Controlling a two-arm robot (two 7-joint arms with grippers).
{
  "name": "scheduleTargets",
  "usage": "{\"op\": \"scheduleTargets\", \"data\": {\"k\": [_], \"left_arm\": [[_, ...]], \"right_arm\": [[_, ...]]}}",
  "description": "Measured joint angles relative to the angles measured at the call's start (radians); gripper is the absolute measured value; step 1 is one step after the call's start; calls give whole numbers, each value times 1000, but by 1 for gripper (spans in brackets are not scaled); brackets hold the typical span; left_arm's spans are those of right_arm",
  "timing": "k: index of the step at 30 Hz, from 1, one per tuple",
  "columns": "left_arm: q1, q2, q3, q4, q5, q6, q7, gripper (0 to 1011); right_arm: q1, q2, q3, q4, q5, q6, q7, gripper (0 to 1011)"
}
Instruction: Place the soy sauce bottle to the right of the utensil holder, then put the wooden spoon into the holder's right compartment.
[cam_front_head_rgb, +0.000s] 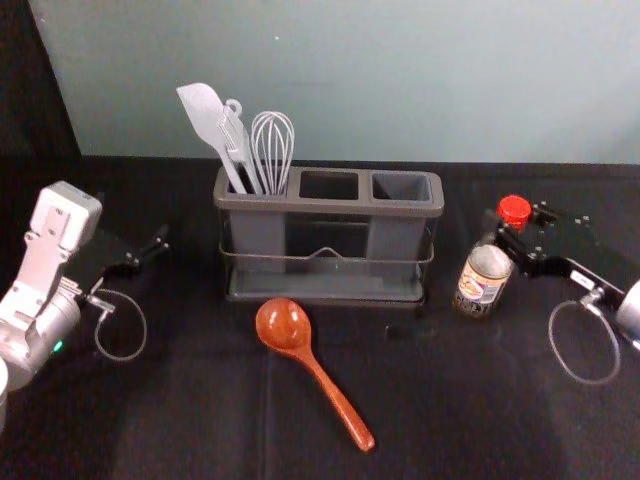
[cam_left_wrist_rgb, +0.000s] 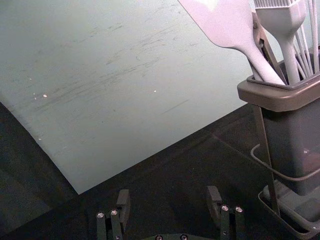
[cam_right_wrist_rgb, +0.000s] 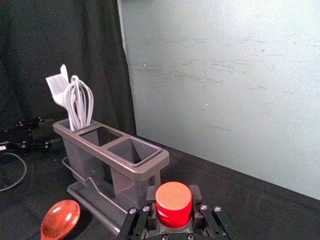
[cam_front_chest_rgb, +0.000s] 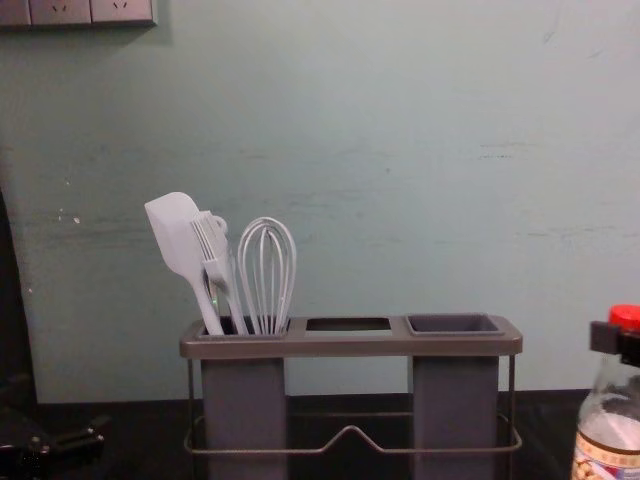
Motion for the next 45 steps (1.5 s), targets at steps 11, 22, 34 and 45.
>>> {"op": "scheduleTargets", "data": {"k": [11,22,34,45], "left_arm": [[0,0,0,0,0,0,0,1005],[0,0,0,0,0,0,0,1005],[0,0,0,0,0,0,0,1005],[0,0,0,0,0,0,0,1005]], "right_arm": [[79,-45,-35,72,-55,-17,11,383],[118,-74,-42,111,-75,-19,14,384],[139,-94,-52,145,-99,5,3,384],[134,-100,-46,147,-105,4,-1,384]]}}
